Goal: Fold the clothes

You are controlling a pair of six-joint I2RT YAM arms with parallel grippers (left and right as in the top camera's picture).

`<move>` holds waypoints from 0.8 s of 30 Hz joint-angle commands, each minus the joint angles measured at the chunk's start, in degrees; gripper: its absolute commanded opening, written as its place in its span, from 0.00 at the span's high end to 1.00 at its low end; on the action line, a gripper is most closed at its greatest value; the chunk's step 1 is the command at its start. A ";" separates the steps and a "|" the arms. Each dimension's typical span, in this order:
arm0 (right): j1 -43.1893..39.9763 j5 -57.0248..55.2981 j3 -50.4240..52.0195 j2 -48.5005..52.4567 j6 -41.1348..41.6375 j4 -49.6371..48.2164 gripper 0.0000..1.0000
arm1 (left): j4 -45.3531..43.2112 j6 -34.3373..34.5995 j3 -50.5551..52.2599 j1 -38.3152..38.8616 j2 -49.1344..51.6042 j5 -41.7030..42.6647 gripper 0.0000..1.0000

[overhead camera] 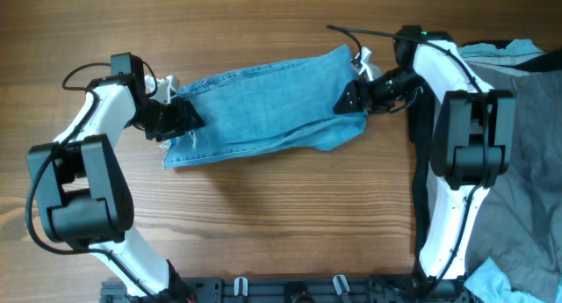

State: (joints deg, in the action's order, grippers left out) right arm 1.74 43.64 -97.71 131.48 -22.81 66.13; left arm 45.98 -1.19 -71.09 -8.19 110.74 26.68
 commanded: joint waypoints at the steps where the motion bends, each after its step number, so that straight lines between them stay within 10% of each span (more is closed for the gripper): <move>1: 1.99 -0.26 0.57 1.27 8.13 -2.54 0.96 | -0.07 0.13 0.57 0.42 0.55 0.68 0.47; 10: 0.55 -52.52 -2.84 -14.78 35.17 1.11 0.96 | 2.60 0.13 -2.82 5.70 -6.71 12.35 0.53; 16: 5.40 -47.15 -3.87 -27.58 25.53 -3.45 0.96 | 2.67 0.13 -2.80 7.39 -6.71 9.44 0.49; 24: 19.78 -47.15 -3.85 -17.70 29.38 -6.56 0.95 | 3.50 0.17 -2.80 7.61 -6.71 9.49 0.50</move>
State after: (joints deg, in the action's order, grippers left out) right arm 19.49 -4.12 -100.82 108.53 3.92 60.38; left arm 48.93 -0.99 -73.25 -0.80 104.77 36.32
